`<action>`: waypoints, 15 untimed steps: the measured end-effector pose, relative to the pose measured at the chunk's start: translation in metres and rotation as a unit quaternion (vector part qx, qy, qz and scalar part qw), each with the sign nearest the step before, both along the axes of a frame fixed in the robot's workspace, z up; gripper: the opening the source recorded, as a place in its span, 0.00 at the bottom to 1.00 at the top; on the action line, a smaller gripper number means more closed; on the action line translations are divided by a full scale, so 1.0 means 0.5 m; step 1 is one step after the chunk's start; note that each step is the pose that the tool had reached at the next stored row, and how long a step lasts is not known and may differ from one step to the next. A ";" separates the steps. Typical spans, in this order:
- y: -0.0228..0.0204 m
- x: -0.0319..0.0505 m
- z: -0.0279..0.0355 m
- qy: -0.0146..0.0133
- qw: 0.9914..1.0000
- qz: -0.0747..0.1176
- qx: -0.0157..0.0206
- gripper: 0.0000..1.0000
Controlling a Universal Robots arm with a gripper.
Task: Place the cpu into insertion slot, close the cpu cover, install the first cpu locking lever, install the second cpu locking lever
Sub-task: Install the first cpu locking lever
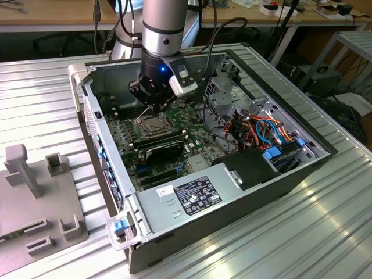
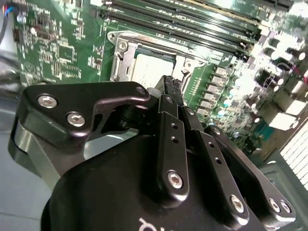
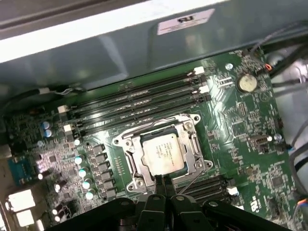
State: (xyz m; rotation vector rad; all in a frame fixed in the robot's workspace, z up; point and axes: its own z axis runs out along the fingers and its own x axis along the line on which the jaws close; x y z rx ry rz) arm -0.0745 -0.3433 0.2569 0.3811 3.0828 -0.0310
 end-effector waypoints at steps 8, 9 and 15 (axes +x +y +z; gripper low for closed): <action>0.0099 -0.016 -0.001 0.000 1.000 0.025 0.000 0.11; 0.0122 -0.019 -0.001 0.000 1.000 0.028 0.000 0.11; 0.0212 -0.021 -0.003 0.000 0.998 0.057 0.000 0.11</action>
